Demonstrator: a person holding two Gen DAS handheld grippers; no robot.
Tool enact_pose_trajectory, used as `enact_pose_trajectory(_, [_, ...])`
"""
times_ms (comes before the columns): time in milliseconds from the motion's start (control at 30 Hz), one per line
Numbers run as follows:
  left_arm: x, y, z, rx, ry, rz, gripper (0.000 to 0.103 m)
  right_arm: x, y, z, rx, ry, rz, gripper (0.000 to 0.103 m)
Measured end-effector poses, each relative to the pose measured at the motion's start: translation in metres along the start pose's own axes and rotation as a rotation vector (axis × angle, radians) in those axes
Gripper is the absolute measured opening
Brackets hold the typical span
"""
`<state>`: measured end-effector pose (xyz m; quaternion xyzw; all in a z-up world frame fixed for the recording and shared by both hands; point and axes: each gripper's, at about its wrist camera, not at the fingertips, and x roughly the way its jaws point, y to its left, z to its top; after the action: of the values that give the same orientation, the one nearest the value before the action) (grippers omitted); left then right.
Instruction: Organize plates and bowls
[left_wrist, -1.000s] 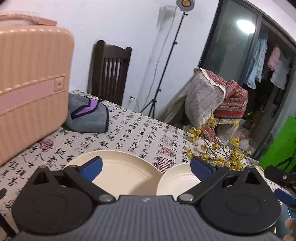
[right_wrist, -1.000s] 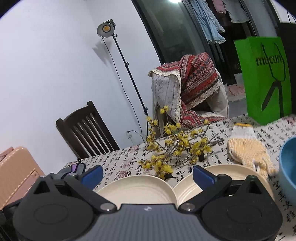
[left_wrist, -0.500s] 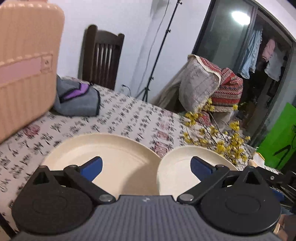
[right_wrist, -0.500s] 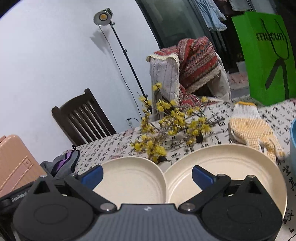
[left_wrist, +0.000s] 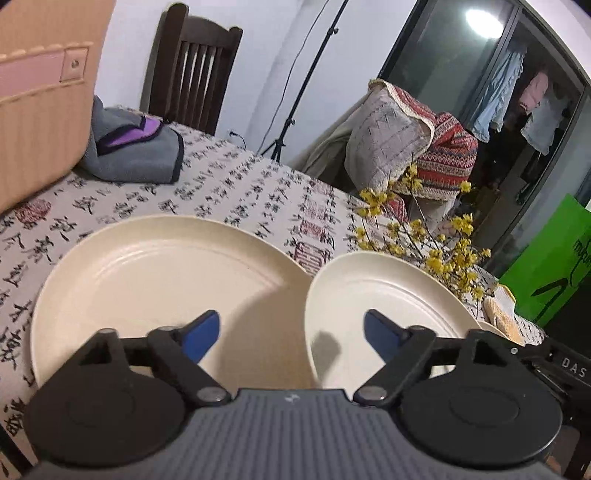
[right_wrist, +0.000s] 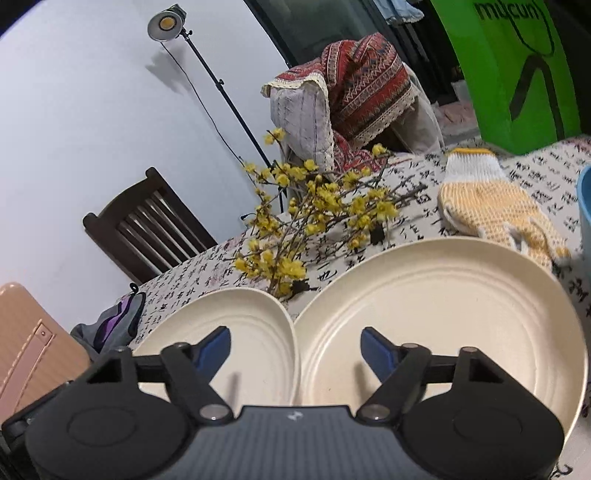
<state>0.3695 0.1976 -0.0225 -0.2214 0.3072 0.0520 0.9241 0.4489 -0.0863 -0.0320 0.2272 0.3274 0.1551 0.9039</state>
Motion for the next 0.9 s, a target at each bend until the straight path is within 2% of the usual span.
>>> enact_pose_trajectory(67, [0.003, 0.001, -0.001, -0.003, 0.015, -0.010, 0.074, 0.002, -0.002, -0.001, 0.012, 0.014, 0.011, 0.062])
enact_pose_trajectory(133, [0.005, 0.000, -0.001, -0.006, 0.031, -0.020, 0.064, 0.004, -0.002, -0.001, 0.022, 0.018, 0.017, 0.059])
enact_pose_trajectory(233, [0.007, 0.000, -0.002, -0.011, 0.044, -0.037, 0.055, 0.005, -0.003, -0.001, 0.029, 0.020, 0.016, 0.053])
enact_pose_trajectory(533, [0.005, -0.002, -0.003, -0.021, 0.039, -0.061, 0.041, 0.009, -0.006, -0.003, 0.052, 0.048, 0.027, 0.030])
enact_pose_trajectory(600, [0.005, -0.003, -0.003, -0.020, 0.035, -0.057, 0.041, 0.010, -0.006, -0.003, 0.053, 0.060, 0.032, 0.021])
enact_pose_trajectory(667, [0.004, -0.004, -0.004, -0.009, 0.025, -0.048, 0.041, 0.010, -0.006, -0.003, 0.057, 0.065, 0.037, 0.015])
enact_pose_trajectory(900, [0.001, -0.010, -0.006, 0.033, 0.008, -0.035, 0.034, 0.009, -0.004, -0.003, 0.043, 0.055, 0.029, 0.010])
